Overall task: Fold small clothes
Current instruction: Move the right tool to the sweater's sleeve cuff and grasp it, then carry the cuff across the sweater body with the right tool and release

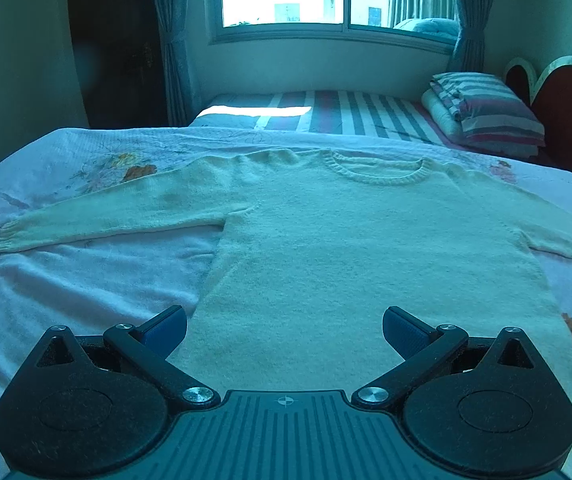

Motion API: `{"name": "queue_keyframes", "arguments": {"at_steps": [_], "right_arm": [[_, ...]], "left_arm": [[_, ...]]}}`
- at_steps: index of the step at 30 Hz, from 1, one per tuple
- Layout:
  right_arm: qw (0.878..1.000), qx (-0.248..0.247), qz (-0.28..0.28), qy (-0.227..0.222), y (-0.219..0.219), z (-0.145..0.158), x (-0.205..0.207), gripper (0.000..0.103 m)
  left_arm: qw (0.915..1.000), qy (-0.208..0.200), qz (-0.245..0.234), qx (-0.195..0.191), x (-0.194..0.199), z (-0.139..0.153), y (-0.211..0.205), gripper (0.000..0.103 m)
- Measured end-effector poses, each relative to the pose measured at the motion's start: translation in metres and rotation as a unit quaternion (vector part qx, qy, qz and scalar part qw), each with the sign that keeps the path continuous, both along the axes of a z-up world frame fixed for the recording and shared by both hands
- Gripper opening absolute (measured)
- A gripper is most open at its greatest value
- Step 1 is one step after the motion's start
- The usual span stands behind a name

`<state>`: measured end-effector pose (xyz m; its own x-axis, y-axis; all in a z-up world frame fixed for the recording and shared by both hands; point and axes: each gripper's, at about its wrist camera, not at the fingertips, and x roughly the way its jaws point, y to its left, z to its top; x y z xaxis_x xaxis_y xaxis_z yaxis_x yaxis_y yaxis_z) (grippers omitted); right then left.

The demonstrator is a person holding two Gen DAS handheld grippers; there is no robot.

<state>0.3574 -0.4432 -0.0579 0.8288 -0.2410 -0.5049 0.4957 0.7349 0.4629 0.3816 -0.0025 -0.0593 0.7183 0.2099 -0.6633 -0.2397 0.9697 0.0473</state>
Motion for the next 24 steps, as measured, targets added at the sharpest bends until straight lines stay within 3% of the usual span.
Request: {"name": "queue_keyframes", "arguments": {"at_steps": [3, 7, 13, 16, 20, 23, 24], "right_arm": [[0.999, 0.042, -0.02, 0.01, -0.027, -0.026, 0.019, 0.043], [0.995, 0.099, -0.021, -0.014, -0.042, -0.052, 0.023, 0.043], [0.993, 0.109, -0.006, -0.048, -0.046, -0.057, 0.039, 0.043], [0.989, 0.134, -0.007, -0.06, -0.05, -0.057, 0.04, 0.023], [0.99, 0.132, 0.001, -0.055, -0.043, -0.058, 0.037, 0.02], [0.994, 0.103, -0.005, -0.028, -0.04, -0.058, 0.046, 0.005], [0.994, 0.104, -0.01, -0.028, -0.041, -0.057, 0.047, 0.005]], "left_arm": [[0.9998, 0.009, 0.02, 0.003, 0.014, -0.009, 0.01, 0.103], [0.999, 0.022, 0.04, 0.007, 0.027, -0.018, 0.019, 0.103], [0.9976, 0.027, 0.063, -0.008, 0.039, -0.023, 0.031, 0.103], [0.9971, 0.024, 0.071, -0.015, 0.04, -0.022, 0.036, 0.103], [0.997, 0.023, 0.073, -0.009, 0.036, -0.021, 0.044, 0.103], [0.9964, 0.023, 0.082, -0.009, 0.029, -0.021, 0.054, 0.103], [0.9962, 0.022, 0.084, -0.007, 0.027, -0.021, 0.058, 0.103]]}}
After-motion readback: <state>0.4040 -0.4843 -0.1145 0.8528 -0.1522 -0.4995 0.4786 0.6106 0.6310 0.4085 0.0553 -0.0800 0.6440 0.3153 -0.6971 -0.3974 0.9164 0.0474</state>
